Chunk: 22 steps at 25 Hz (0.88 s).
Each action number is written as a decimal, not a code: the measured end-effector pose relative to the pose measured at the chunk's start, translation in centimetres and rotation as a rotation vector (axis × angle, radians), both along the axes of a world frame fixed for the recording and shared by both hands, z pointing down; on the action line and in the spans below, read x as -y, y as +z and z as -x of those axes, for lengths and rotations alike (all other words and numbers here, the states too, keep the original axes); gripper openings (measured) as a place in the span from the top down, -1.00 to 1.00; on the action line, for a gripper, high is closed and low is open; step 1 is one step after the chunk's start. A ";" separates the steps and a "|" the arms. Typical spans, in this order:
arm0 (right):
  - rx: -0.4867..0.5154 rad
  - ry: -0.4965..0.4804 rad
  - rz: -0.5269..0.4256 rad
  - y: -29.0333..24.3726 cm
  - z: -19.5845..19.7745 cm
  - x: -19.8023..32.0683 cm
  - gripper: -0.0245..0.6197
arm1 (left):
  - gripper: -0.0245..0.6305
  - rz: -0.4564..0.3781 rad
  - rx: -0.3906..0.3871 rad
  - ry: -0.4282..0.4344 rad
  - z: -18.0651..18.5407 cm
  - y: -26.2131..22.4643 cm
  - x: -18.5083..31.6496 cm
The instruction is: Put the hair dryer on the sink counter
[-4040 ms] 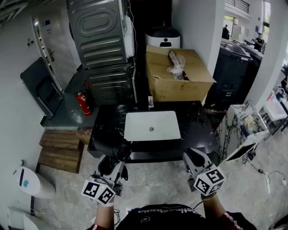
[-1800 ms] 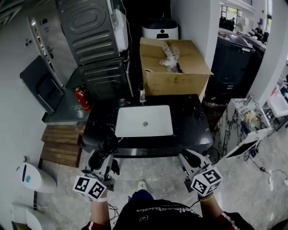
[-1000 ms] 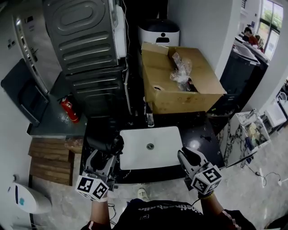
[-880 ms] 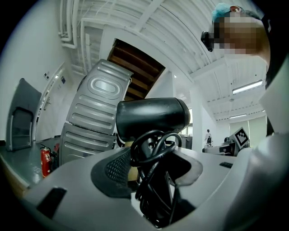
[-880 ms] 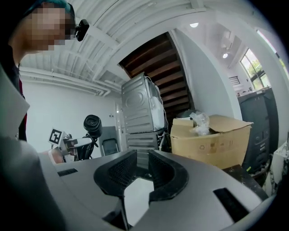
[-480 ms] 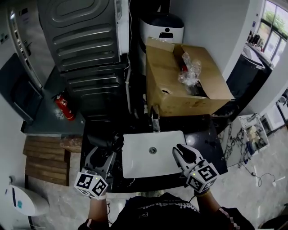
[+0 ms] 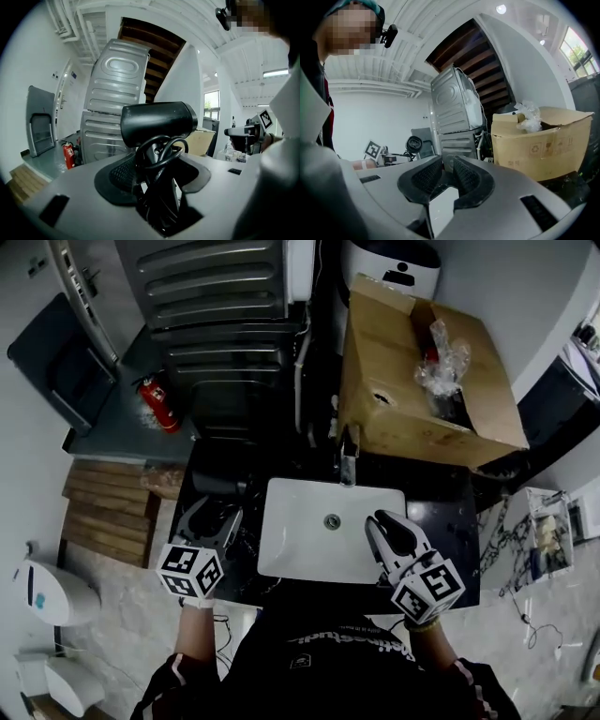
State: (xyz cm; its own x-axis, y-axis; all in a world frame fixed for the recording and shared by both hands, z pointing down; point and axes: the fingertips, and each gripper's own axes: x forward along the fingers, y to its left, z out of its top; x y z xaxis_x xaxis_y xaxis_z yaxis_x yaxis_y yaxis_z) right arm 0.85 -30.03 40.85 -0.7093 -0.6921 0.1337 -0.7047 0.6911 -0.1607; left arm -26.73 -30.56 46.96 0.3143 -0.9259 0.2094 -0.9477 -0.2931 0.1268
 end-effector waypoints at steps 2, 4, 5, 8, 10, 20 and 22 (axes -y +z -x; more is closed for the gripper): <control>-0.001 -0.024 0.001 0.4 0.5 0.0 0.62 | 0.21 0.053 0.011 0.002 0.2 1.9 0.2; 0.007 -0.050 0.017 1.0 1.2 -0.2 0.62 | 0.21 0.117 0.023 0.015 0.2 4.2 0.1; 0.010 -0.065 0.028 1.4 1.5 -0.3 0.63 | 0.21 0.155 0.026 0.023 0.0 5.6 -0.1; 0.006 -0.110 0.054 2.5 2.6 -1.0 0.63 | 0.21 0.273 0.010 0.041 -0.6 9.5 -1.1; 0.002 -0.133 0.067 3.1 3.3 -1.3 0.63 | 0.21 0.341 -0.007 0.046 -0.8 11.8 -1.8; -0.018 -0.187 0.111 5.1 5.3 -2.6 0.63 | 0.21 0.582 -0.002 0.060 0.9 19.1 -2.0; -0.021 -0.188 0.116 5.3 5.4 -2.8 0.63 | 0.21 0.621 0.025 0.068 1.1 19.8 -1.5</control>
State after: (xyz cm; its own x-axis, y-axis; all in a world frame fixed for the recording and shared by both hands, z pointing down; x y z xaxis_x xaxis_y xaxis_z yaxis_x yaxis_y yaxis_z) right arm -4.50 -27.21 46.18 -0.8206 -0.5271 0.2211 -0.5692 0.7884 -0.2333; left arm -27.84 -29.09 66.77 0.3567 -0.6067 0.7104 -0.9342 -0.2319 0.2711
